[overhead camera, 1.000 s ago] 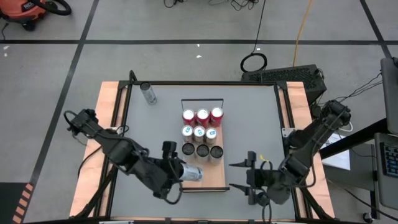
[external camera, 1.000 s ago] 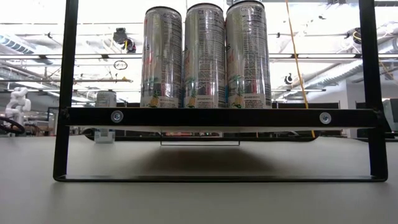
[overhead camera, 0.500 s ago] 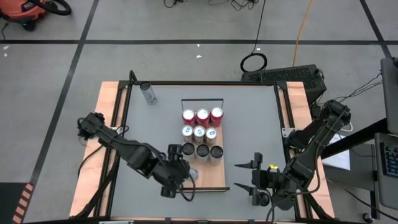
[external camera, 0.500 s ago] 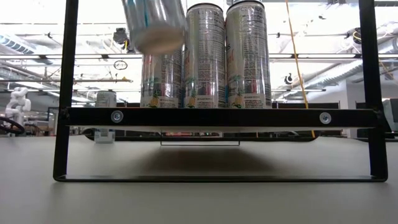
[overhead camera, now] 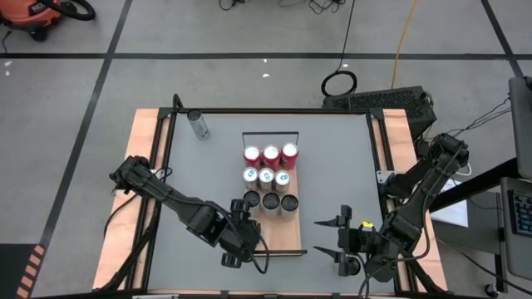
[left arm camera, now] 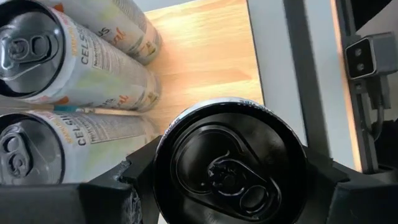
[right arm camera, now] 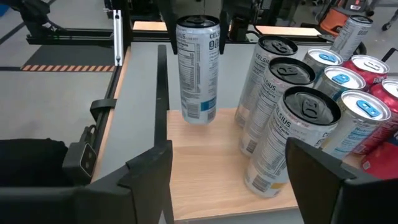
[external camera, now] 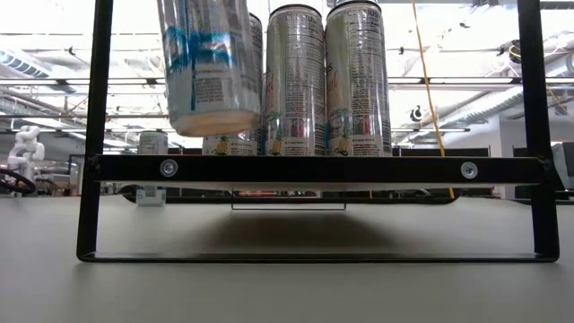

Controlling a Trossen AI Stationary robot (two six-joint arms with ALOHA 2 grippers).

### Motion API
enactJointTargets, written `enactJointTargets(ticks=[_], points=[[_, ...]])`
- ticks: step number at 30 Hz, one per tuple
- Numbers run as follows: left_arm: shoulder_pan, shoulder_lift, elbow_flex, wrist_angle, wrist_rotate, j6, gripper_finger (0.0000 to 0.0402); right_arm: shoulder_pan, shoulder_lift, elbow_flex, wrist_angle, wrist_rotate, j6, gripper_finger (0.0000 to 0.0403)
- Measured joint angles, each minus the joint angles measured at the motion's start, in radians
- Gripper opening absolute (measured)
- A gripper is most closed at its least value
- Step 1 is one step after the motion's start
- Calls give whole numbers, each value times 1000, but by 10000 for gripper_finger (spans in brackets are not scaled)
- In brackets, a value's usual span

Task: Place canned beverage on shelf
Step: Put the middle white-blue soda can on the shelf

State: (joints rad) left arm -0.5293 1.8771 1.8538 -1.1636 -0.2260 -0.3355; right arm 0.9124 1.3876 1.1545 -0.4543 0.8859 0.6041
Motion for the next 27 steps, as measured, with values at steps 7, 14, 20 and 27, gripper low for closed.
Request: enactJointTargets(ticks=[7, 14, 20, 27], points=[[4, 11, -1, -6, 24, 0, 247, 0, 0, 0, 0, 0, 5, 253], [13, 9, -1, 2, 24, -1, 247, 0, 0, 0, 0, 0, 0, 254], [16, 9, -18, -2, 35, -18, 247, 0, 0, 0, 0, 0, -2, 254], [16, 9, -18, 3, 35, -26, 247, 0, 0, 0, 0, -1, -2, 254]])
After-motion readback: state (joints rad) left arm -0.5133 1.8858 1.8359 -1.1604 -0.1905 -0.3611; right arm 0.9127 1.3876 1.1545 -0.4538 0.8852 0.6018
